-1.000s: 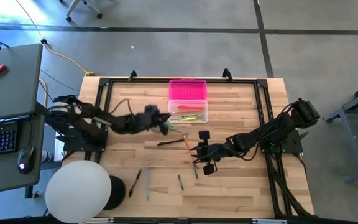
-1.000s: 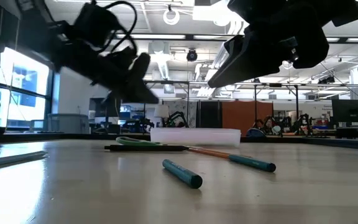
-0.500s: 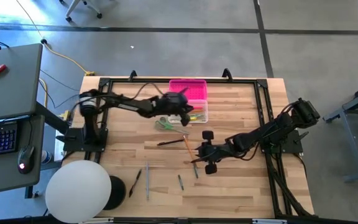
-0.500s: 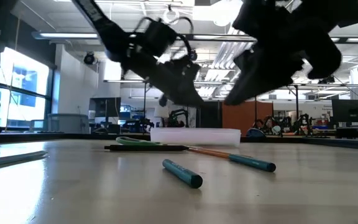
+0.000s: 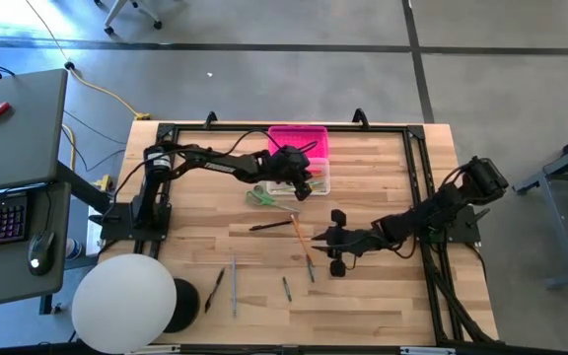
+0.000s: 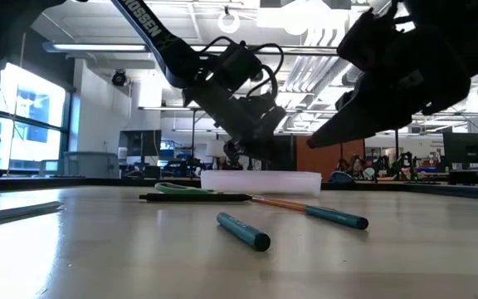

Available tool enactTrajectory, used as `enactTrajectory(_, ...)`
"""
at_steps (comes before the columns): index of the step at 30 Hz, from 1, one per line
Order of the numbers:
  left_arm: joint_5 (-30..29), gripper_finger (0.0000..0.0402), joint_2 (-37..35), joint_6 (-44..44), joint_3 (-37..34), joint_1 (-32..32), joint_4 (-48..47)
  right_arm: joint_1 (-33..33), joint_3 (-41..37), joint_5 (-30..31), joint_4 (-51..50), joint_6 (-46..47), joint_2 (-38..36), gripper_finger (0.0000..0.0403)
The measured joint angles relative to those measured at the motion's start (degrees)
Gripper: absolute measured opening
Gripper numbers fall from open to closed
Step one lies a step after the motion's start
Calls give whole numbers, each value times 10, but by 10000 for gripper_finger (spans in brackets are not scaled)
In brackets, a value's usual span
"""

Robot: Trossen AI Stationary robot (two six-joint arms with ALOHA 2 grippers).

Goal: Pick & place school supplies into a supply box
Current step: Put the top dark green crayon into the supply box

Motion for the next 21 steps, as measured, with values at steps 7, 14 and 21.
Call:
enactTrajectory(7,-2,76,0,0,0,0,-6,3,-14,26,17,15,0,87)
enactTrajectory(14,-15,76,0,0,0,6,-6,31,-14,91,43,31,1,87)
enactTrajectory(21,-13,76,0,-6,0,16,-6,44,-13,124,83,44,41,87)
